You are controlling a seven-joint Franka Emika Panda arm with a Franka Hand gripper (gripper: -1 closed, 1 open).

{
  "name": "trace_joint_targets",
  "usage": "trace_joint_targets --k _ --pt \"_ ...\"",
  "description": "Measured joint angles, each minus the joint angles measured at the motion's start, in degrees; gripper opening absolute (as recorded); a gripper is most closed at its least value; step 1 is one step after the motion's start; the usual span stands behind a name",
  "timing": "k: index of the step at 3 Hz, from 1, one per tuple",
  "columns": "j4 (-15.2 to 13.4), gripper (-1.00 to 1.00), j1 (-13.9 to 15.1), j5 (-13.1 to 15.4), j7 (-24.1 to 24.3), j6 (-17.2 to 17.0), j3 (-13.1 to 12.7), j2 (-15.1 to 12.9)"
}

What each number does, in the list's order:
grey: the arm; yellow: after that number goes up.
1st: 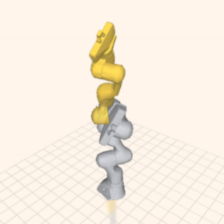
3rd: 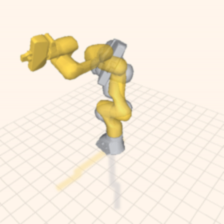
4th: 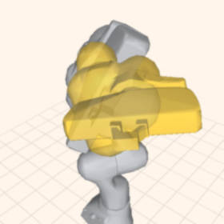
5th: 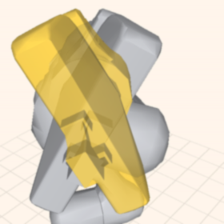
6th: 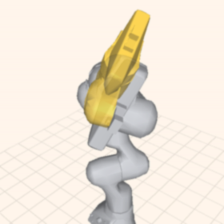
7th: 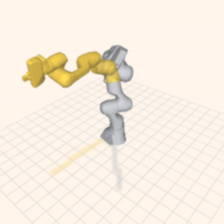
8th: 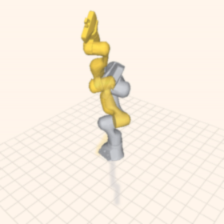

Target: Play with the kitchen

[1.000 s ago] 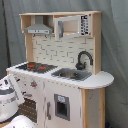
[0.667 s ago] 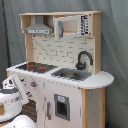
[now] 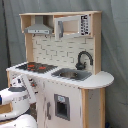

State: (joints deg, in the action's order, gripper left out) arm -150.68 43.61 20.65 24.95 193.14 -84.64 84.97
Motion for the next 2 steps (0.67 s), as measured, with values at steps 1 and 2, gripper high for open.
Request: trace_joint_targets --k 1,2 --pt "3.4 1.0 3.1 -0.3 1.4 -0.2 -0.9 0.0" --pt "3.4 -1.0 3.1 -0.4 1.4 -0.3 -0.9 0.0"
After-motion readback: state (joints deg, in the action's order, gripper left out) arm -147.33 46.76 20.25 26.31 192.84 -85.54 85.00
